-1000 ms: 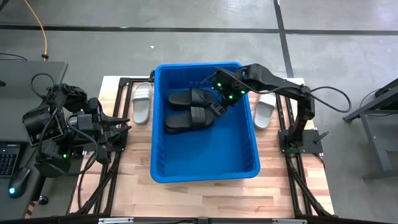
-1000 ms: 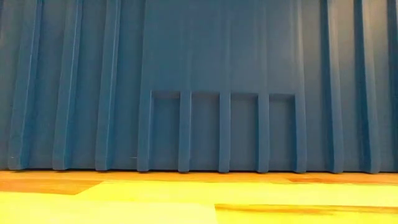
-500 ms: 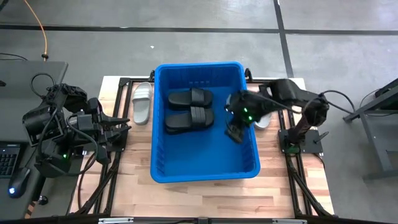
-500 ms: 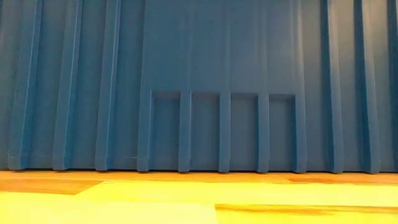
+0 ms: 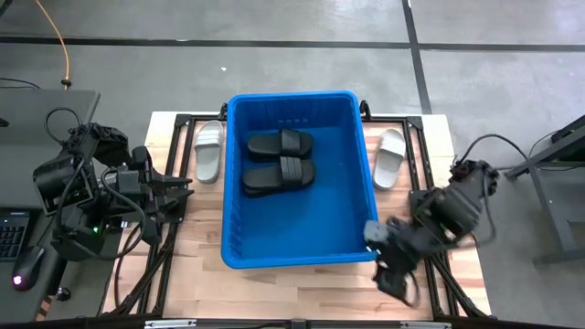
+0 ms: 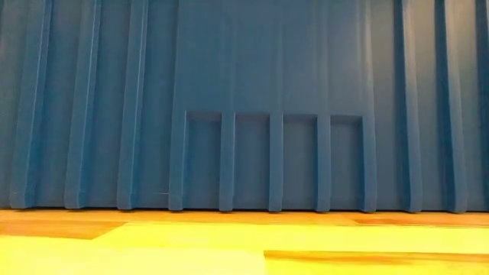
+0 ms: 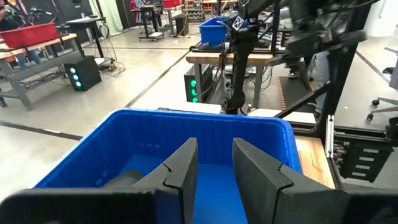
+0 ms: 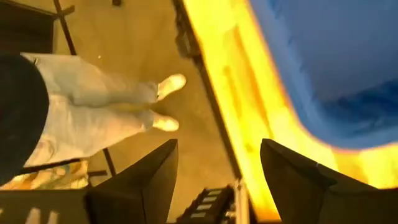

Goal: Pick and place slides into bin
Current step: Adjust the bin

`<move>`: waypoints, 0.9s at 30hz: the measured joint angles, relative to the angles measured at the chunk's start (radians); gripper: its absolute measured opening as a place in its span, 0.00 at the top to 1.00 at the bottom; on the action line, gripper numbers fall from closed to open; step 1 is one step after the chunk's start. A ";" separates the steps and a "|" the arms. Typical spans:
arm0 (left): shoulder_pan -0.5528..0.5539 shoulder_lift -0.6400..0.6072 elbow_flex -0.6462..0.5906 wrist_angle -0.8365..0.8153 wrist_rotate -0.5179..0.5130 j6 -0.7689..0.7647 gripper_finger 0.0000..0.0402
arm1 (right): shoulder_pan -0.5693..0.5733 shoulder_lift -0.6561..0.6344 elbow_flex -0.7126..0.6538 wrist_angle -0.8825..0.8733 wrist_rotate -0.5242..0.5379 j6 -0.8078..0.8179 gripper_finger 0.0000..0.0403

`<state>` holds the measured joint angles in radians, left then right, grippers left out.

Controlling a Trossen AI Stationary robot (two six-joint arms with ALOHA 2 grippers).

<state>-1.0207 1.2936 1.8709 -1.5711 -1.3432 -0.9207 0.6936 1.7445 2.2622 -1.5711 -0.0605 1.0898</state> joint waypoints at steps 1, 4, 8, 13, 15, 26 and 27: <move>0.000 0.001 0.000 0.000 0.000 0.000 0.77 | 0.032 0.001 0.000 0.000 0.008 0.025 0.47; 0.000 0.001 0.000 0.000 0.000 0.018 0.77 | 0.127 0.008 -0.009 0.001 0.075 0.094 0.47; 0.000 0.001 0.000 0.001 0.001 0.022 0.77 | 0.234 0.008 -0.099 0.001 0.086 0.200 0.47; 0.000 0.001 0.000 0.002 0.011 0.019 0.77 | 0.360 0.010 -0.313 0.024 0.033 0.309 0.47; 0.000 0.001 0.000 0.002 0.015 0.024 0.77 | 0.405 0.012 -0.405 0.019 0.000 0.317 0.47; 0.000 0.013 0.000 0.006 -0.015 0.023 0.77 | 0.462 0.011 -0.749 0.025 0.093 0.258 0.47; 0.000 0.015 0.000 0.007 -0.017 0.023 0.77 | 0.454 0.011 -0.780 0.036 0.122 0.266 0.47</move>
<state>-1.0206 1.3083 1.8709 -1.5638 -1.3601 -0.8979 1.1481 1.7557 1.4822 -1.5354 0.0619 1.3554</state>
